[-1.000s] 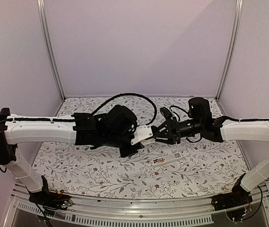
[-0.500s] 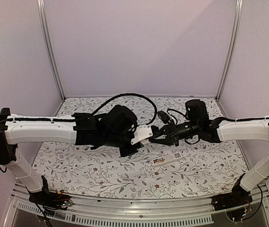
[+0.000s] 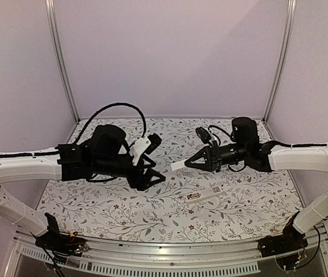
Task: Load the batteries into the remote control
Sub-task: Pass from the left arm to the right, then pass from the right arm to the left
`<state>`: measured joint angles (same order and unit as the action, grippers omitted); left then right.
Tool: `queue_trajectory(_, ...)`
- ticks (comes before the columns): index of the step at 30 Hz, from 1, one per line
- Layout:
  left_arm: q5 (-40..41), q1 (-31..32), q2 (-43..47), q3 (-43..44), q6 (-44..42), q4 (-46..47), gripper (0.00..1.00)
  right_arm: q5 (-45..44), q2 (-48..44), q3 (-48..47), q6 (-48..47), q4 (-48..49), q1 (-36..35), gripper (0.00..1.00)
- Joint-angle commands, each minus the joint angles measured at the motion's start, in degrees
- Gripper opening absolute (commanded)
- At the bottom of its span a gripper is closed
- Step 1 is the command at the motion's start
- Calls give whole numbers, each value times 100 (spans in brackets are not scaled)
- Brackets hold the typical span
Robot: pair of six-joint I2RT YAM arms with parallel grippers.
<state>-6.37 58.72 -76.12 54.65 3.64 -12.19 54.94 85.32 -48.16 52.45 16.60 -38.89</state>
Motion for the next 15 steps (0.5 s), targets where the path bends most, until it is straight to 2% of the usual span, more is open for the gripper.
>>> queue_trajectory(1, -1826, -570, 184, -755, 2383, 2287, 68, 203, -349, 16, -300, 567, 23, 0)
queue_trajectory(8, -2469, -708, -311, -1220, 4574, 4644, 54, 354, -480, -33, -231, 1000, 24, 0)
queue_trajectory(12, -2759, -713, -679, -1267, 5280, 5680, 46, 386, -472, -33, -155, 1127, 31, 0)
queue_trajectory(15, -2854, -719, -899, -1233, 5557, 6044, 40, 412, -472, -22, -60, 1254, 22, 0)
